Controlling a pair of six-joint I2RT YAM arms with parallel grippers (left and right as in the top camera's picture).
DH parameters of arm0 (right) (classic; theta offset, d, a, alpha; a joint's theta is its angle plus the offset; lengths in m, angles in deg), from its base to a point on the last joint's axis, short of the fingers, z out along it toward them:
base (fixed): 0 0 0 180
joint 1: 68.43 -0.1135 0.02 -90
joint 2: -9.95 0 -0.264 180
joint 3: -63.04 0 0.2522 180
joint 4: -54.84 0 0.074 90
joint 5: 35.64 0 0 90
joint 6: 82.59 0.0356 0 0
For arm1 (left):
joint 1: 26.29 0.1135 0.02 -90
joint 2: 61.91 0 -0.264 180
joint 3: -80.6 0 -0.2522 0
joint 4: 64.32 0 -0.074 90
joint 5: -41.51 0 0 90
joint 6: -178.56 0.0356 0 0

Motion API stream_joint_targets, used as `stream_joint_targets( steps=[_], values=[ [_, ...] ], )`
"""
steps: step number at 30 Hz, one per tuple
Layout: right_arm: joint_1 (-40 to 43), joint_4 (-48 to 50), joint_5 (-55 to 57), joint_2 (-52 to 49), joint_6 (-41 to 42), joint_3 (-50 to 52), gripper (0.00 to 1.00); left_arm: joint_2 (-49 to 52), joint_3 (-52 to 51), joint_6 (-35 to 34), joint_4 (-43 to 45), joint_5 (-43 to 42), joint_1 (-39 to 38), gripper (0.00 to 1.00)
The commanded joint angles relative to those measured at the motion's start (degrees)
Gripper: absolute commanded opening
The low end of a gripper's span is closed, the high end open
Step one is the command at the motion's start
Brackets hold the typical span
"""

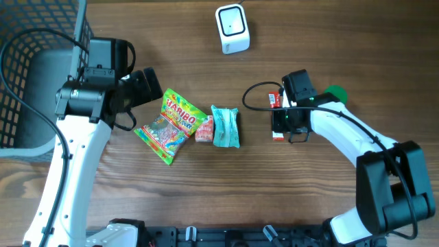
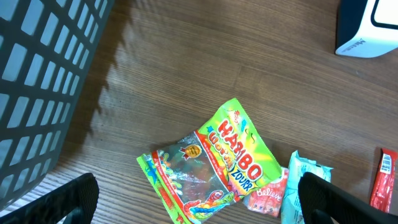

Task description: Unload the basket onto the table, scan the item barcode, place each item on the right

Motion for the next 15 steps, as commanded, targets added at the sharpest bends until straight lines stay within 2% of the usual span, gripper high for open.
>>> stream_joint_targets(
  steps=[1, 9, 10, 11, 13, 15],
  values=[
    [0.28, 2.38, 1.62, -0.17, 0.22, 2.32, 0.28, 0.17, -0.15, 0.28, 0.15, -0.28, -0.26, 1.0],
    [0.28, 10.05, 2.29, -0.17, 2.1, 8.55, 0.29, 0.17, -0.15, 0.28, 0.15, -0.28, -0.26, 1.0],
    [0.28, 10.14, 2.75, -0.17, 0.94, 9.05, 0.24, 0.17, -0.15, 0.26, 0.15, -0.28, -0.26, 1.0],
    [0.31, 9.46, 4.0, -0.02, -2.16, 8.92, 0.04, 0.17, -0.15, 0.26, 0.15, -0.28, -0.26, 1.0],
    [2.69, 4.68, 4.2, 4.31, -4.5, 5.44, 0.04, 0.17, -0.15, 0.26, 0.15, -0.28, -0.26, 1.0],
    [6.05, 1.2, -3.5, 12.5, -8.63, 2.43, 0.04, 0.17, -0.15, 0.26, 0.15, -0.28, -0.26, 1.0]
  ],
)
